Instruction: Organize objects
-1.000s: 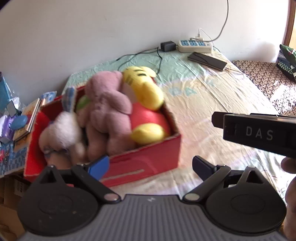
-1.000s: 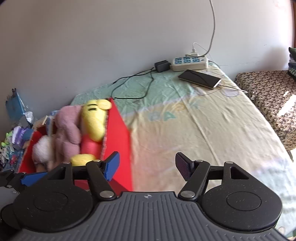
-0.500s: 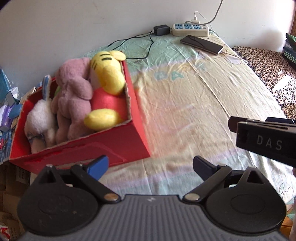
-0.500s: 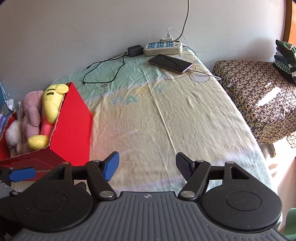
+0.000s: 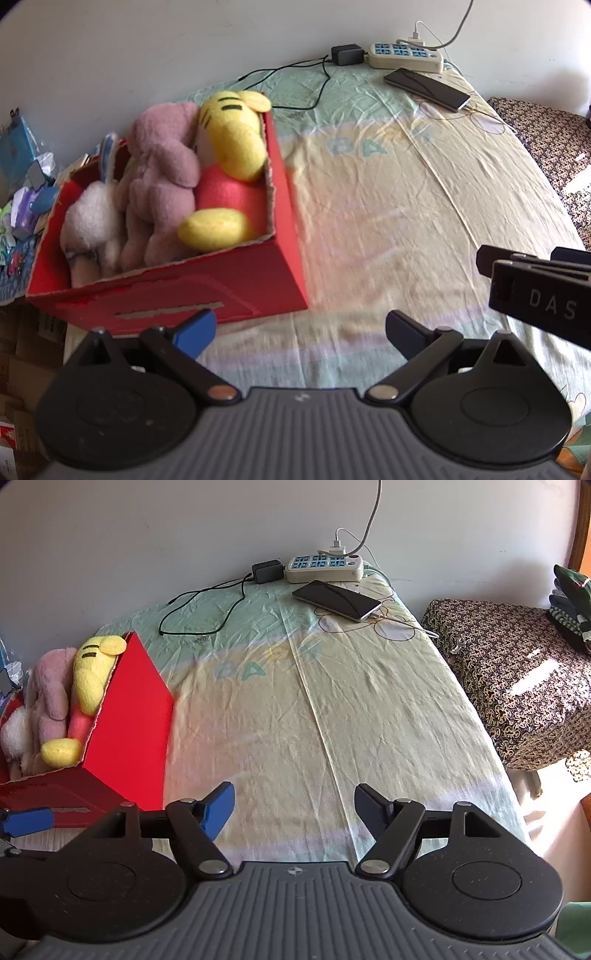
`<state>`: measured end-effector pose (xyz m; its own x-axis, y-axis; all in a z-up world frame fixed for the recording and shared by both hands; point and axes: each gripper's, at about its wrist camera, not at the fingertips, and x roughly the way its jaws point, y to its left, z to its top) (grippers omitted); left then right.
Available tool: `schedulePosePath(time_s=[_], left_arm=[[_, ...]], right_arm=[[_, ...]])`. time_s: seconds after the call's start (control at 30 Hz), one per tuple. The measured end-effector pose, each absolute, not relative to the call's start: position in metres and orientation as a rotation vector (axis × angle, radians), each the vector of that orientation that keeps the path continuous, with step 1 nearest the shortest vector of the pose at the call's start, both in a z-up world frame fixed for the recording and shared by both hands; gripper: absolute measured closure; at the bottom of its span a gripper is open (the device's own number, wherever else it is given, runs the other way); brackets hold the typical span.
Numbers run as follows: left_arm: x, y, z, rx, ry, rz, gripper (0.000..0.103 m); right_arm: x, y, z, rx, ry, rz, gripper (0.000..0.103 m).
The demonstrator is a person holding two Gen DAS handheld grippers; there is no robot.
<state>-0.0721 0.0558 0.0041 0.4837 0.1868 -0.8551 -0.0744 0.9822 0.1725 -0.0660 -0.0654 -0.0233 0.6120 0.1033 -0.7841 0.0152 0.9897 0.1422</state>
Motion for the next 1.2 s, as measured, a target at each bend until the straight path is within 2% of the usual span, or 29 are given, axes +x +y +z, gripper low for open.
schedulePosePath(time_s=[1.2], left_arm=[[-0.081, 0.217, 0.051, -0.001, 0.954, 0.345, 0.005]], right_arm=[[-0.051, 0.089, 0.027, 0.070, 0.827, 0.219, 0.029]])
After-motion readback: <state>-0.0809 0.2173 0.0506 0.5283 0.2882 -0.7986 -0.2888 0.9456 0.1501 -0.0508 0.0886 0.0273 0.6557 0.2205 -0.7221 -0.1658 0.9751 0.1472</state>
